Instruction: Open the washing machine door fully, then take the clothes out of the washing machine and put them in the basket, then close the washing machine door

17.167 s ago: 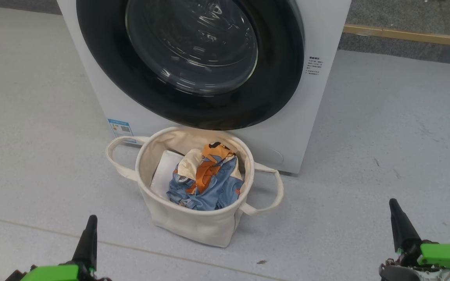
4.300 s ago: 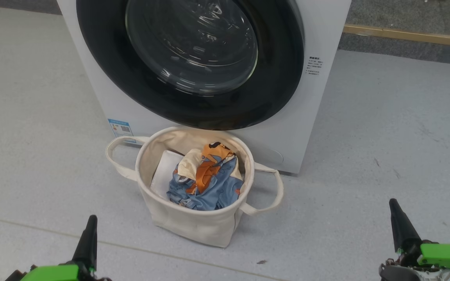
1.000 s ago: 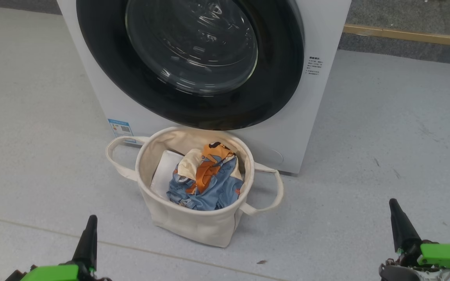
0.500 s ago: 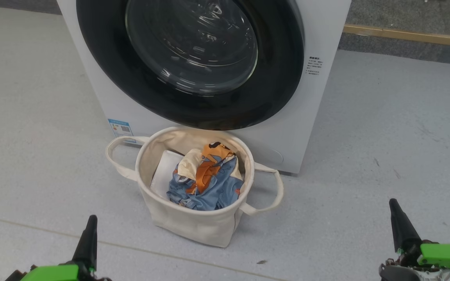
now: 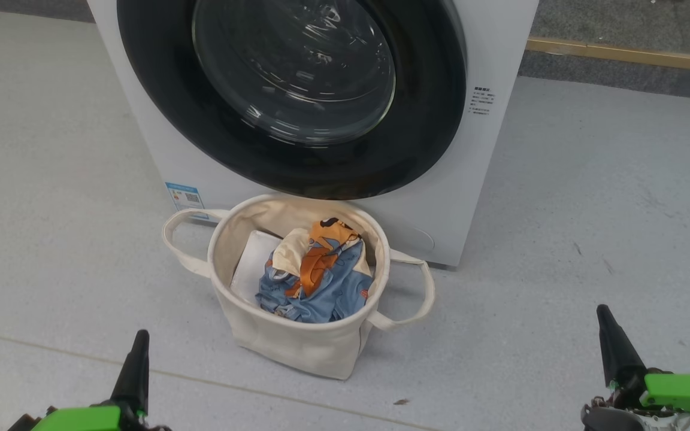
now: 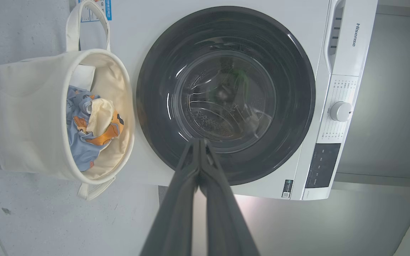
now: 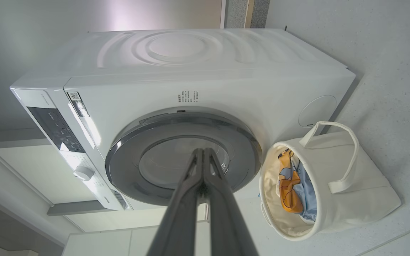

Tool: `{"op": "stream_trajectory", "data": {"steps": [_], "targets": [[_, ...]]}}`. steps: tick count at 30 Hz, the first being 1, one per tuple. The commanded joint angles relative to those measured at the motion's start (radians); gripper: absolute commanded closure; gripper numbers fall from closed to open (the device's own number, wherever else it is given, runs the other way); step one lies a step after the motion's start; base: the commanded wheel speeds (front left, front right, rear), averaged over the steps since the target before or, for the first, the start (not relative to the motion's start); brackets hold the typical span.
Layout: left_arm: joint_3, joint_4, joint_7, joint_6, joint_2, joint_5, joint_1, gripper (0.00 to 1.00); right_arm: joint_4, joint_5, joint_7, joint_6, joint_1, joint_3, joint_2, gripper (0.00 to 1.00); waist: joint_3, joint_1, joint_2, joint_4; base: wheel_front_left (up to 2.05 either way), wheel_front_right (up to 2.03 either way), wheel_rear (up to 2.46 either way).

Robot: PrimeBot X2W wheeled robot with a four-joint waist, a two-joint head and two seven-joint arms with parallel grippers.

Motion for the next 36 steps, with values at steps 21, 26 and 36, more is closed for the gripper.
{"op": "stream_trajectory", "data": {"steps": [21,26,36], "targets": [[0.034,-0.027,0.008,-0.007,0.006,-0.003,-0.045,1.0,-0.031,0.006,0.008,0.0,-0.049,0.02,-0.012,1.0,0.0,0.0,0.0,0.0,0.0,0.0,0.0],[0.034,-0.027,0.008,-0.007,0.006,-0.003,-0.045,1.0,-0.031,0.006,0.008,0.0,-0.049,0.02,-0.012,1.0,0.0,0.0,0.0,0.0,0.0,0.0,0.0],[0.034,-0.027,0.008,-0.007,0.006,-0.003,-0.045,1.0,-0.031,0.006,0.008,0.0,-0.049,0.02,-0.012,1.0,0.0,0.0,0.0,0.0,0.0,0.0,0.0]]}}
